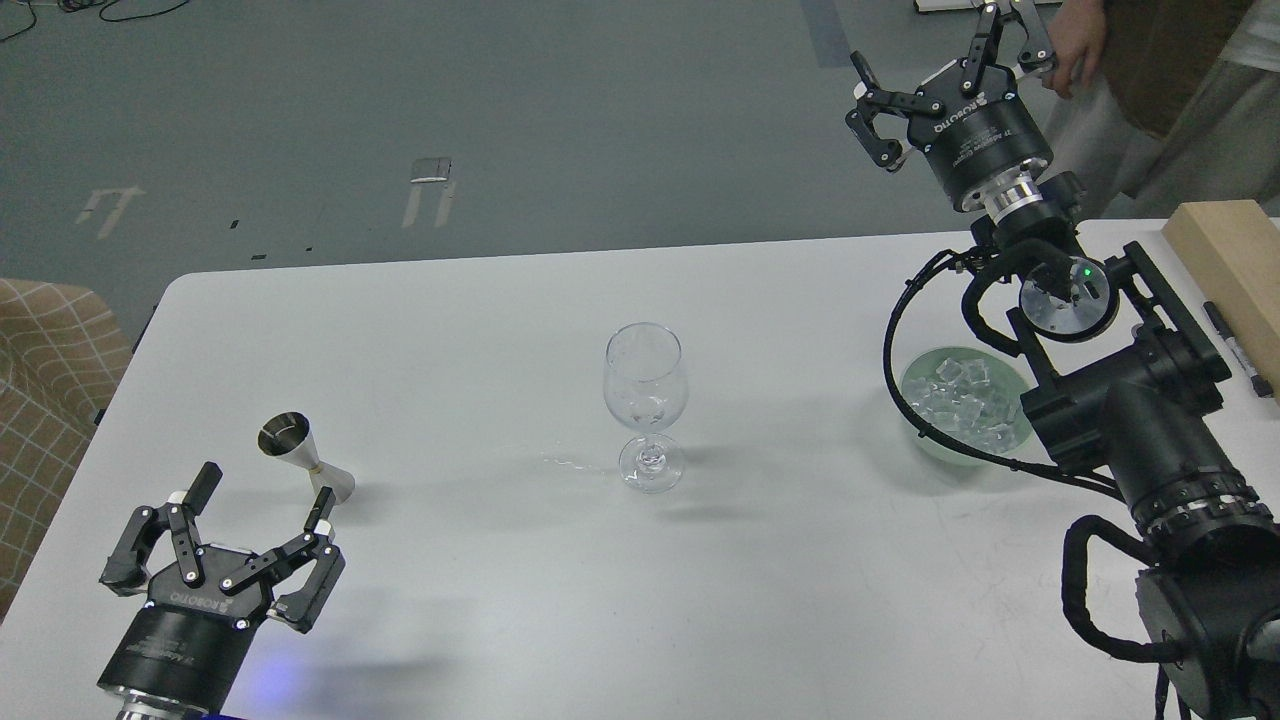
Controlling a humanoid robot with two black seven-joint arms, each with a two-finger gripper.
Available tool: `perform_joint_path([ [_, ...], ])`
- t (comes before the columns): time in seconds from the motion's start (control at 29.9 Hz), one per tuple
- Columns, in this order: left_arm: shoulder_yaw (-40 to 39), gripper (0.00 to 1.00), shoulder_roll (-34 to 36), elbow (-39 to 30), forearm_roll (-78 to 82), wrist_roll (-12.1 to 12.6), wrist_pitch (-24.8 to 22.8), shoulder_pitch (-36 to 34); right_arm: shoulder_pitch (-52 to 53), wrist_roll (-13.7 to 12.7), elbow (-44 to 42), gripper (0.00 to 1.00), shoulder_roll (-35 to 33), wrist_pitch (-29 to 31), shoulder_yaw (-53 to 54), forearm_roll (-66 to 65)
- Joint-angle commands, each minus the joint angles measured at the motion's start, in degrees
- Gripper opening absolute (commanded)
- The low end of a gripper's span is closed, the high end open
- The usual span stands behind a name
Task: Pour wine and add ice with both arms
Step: 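Position the open left gripper around the jigger's base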
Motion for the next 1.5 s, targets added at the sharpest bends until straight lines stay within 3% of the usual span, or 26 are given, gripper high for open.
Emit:
perform_joint_path([
  [0.0, 0.11, 0.98, -0.21, 1.26, 0.01, 0.17, 2.29, -0.43, 0.02, 0.0, 0.0, 1.0, 0.0, 0.0, 0.0, 0.0],
  [0.6, -0.16, 0.98, -2.06, 4.25, -0.08, -0.44, 10.2, -5.0, 0.11, 0.0, 0.0, 1.0, 0.0, 0.0, 0.0, 0.0],
  [1.47, -0.95, 0.98, -4.34, 10.31, -0.17, -0.97, 10.91, -9.92, -0.06, 0.0, 0.0, 1.0, 0.0, 0.0, -0.26, 0.0],
])
